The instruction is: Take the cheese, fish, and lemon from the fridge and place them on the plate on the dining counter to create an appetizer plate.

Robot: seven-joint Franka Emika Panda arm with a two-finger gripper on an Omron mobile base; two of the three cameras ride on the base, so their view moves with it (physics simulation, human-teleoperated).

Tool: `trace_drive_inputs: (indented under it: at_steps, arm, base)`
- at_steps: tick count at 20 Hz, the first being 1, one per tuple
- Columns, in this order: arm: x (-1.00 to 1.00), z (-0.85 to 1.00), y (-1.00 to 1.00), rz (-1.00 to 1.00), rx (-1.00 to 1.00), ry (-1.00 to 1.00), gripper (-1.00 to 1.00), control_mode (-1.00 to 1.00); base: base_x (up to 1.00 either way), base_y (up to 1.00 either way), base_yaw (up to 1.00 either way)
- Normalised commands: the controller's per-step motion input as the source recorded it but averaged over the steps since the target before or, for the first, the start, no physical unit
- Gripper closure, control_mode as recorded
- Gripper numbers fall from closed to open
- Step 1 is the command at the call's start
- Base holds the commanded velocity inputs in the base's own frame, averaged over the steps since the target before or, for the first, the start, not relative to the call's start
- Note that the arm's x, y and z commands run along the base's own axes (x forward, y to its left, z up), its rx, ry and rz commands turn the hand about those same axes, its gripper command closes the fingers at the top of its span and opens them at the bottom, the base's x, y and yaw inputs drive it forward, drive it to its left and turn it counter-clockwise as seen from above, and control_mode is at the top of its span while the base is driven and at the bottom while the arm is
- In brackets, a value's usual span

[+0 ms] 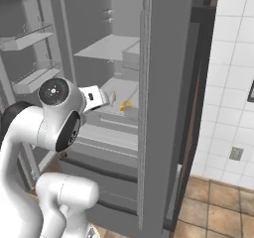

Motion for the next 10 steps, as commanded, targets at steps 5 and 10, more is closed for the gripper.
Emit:
trace_drive_inputs:
  at_steps: [5, 10]
  arm:
    - [0.0, 0.0, 0.0, 0.0, 0.0, 0.0, -1.0, 1.0]
    - [0.0, 0.0, 0.0, 0.0, 0.0, 0.0, -1.0, 1.0]
  base:
    - [0.36, 0.0, 0.0]
    - [0.31, 0.0, 0.0]
